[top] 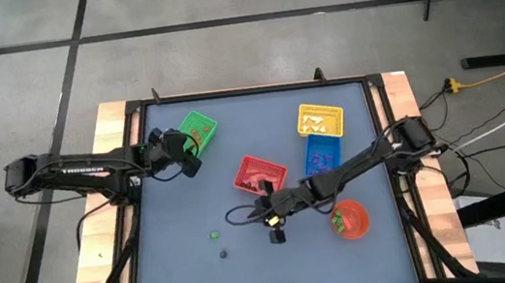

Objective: Sort Halloween decoration
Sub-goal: Put the violet spider toy into the blue bin

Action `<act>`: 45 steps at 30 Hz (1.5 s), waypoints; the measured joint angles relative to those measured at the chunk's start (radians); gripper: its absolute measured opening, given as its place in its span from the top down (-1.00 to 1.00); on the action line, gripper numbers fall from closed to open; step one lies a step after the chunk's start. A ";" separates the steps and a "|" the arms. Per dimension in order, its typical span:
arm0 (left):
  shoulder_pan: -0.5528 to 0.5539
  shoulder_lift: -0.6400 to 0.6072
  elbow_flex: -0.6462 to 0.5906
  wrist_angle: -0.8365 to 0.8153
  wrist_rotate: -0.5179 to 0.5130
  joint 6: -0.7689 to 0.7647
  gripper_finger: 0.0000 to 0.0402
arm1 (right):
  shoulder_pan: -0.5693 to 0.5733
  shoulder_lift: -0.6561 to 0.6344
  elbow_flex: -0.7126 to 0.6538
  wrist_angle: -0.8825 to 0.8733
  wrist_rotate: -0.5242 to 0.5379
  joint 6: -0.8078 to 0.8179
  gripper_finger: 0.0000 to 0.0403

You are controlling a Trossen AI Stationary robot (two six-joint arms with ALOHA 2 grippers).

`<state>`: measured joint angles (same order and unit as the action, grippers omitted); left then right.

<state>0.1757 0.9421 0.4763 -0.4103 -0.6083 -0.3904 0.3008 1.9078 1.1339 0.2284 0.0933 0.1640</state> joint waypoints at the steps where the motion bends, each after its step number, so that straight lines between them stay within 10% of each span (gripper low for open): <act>1: 0.000 0.000 0.000 0.001 0.000 0.000 -0.04 | 0.000 -0.010 0.000 -0.004 0.000 -0.011 0.75; 45: 0.000 0.000 0.000 0.000 0.001 -0.002 -0.04 | 0.000 -0.111 0.000 -0.041 0.029 -0.013 0.75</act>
<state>0.1756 0.9421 0.4763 -0.4102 -0.6075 -0.3927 0.3008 1.7964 1.1343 0.1877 0.1219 0.1509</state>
